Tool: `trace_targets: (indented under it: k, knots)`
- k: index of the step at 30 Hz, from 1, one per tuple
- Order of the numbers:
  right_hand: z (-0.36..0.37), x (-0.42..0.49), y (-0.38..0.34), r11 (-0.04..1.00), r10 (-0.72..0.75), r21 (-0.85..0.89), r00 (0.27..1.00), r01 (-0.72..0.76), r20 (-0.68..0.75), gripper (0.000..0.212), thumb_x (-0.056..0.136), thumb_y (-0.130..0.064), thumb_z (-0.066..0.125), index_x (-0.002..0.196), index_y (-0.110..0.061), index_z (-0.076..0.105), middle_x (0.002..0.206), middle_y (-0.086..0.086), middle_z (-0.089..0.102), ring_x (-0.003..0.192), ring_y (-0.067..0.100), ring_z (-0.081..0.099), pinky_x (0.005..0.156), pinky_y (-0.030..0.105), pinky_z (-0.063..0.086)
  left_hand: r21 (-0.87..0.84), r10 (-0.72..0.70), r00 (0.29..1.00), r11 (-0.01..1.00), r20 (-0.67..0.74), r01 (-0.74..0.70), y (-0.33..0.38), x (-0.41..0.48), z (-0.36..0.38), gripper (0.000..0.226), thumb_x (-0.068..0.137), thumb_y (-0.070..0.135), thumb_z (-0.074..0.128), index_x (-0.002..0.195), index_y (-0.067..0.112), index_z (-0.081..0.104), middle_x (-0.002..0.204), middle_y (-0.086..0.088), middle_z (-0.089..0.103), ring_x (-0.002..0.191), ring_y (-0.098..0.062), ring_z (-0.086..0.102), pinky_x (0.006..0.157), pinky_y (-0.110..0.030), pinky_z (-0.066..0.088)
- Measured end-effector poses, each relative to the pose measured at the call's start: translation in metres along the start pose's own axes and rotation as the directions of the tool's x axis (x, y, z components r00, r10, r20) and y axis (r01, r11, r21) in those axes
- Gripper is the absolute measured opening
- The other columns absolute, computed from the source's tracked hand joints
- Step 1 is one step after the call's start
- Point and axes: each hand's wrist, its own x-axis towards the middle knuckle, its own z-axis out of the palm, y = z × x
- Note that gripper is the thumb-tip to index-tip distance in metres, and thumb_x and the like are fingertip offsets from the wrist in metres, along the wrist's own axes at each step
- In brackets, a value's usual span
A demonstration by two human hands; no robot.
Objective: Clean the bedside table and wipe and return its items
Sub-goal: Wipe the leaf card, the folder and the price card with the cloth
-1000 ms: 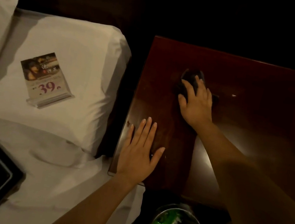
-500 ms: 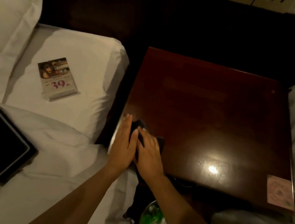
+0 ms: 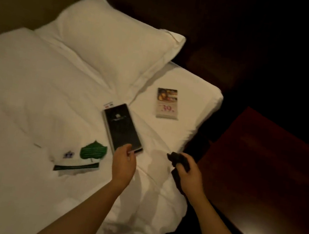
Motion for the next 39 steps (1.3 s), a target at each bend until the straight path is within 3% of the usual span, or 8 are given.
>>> trace_targets:
  k: [10,15,22,25,29,33,36,39]
  knots:
    - [0.081,0.075,-0.086,0.993,-0.026,0.116,0.999,0.028,-0.019,0.021,0.091,-0.004,0.050,0.109,-0.012,0.057,0.087,-0.005,0.061,0.074,-0.005,0.058,0.057,-0.003,0.041,0.175,-0.330,0.897,0.904,-0.294,0.390,-0.089,0.093,-0.104,0.049,0.087,0.014,0.055,0.132,-0.002,0.044,0.133,-0.027,0.047,0.123,-0.040,0.042,0.106,-0.048,0.031]
    - [0.121,0.095,-0.111,1.000,-0.006,0.016,0.999,0.005,0.051,0.027,0.091,-0.007,0.050,0.115,-0.017,0.056,0.103,-0.004,0.059,0.097,0.011,0.054,0.085,0.021,0.038,0.241,-0.619,0.780,0.746,-0.091,0.620,-0.138,0.110,-0.135,0.055,0.088,0.032,0.056,0.128,-0.003,0.043,0.130,-0.028,0.049,0.121,-0.042,0.046,0.100,-0.047,0.039]
    - [0.165,0.101,-0.127,0.995,-0.017,-0.091,0.987,0.032,0.160,0.027,0.091,-0.010,0.050,0.116,-0.022,0.054,0.102,-0.002,0.059,0.091,0.012,0.055,0.071,0.010,0.039,-0.008,-0.564,0.825,0.825,0.033,0.565,-0.137,0.115,-0.150,0.026,0.094,0.020,0.049,0.100,-0.003,0.058,0.099,-0.022,0.063,0.099,-0.036,0.059,0.076,-0.035,0.043]
    - [0.180,0.096,-0.140,0.989,-0.030,-0.131,0.972,0.062,0.233,0.030,0.092,-0.011,0.050,0.121,-0.017,0.052,0.114,0.006,0.059,0.104,0.019,0.056,0.084,0.020,0.043,-0.110,-0.437,0.899,0.892,0.035,0.438,-0.114,0.114,-0.162,0.023,0.094,0.017,0.048,0.073,0.007,0.047,0.071,-0.005,0.052,0.076,-0.024,0.053,0.058,-0.028,0.037]
    - [0.199,0.088,-0.165,0.951,-0.144,-0.213,0.933,0.222,0.330,0.038,0.092,-0.014,0.052,0.129,-0.015,0.049,0.125,0.014,0.053,0.112,0.022,0.051,0.096,0.023,0.037,-0.212,-0.288,0.957,0.938,-0.032,0.275,-0.069,0.127,-0.175,0.023,0.094,0.018,0.048,0.074,0.010,0.043,0.067,0.001,0.046,0.064,-0.013,0.045,0.053,-0.013,0.036]
    - [0.213,0.084,-0.193,0.871,-0.296,-0.283,0.888,0.402,0.352,0.040,0.093,-0.016,0.051,0.132,-0.015,0.047,0.132,0.015,0.045,0.120,0.023,0.045,0.102,0.016,0.028,-0.421,-0.282,0.959,0.869,0.012,0.261,-0.014,0.151,-0.186,0.024,0.094,0.025,0.049,0.071,0.026,0.044,0.074,-0.002,0.061,0.070,-0.020,0.060,0.063,-0.034,0.051]
    - [0.228,0.080,-0.214,0.774,-0.415,-0.358,0.846,0.522,0.335,0.041,0.094,-0.018,0.049,0.135,-0.017,0.045,0.141,0.015,0.041,0.128,0.028,0.038,0.111,0.034,0.031,-0.542,-0.310,0.950,0.792,0.042,0.282,0.018,0.164,-0.187,0.022,0.094,0.025,0.048,0.072,0.023,0.047,0.088,-0.015,0.062,0.084,-0.032,0.062,0.078,-0.047,0.053]
    - [0.237,0.076,-0.226,0.688,-0.497,-0.385,0.785,0.616,0.369,0.043,0.093,-0.019,0.049,0.135,-0.021,0.044,0.141,0.015,0.042,0.125,0.031,0.042,0.105,0.043,0.036,-0.696,-0.365,0.924,0.633,0.117,0.338,0.040,0.169,-0.185,0.022,0.094,0.026,0.049,0.074,0.019,0.049,0.082,-0.010,0.060,0.076,-0.023,0.058,0.065,-0.037,0.049]
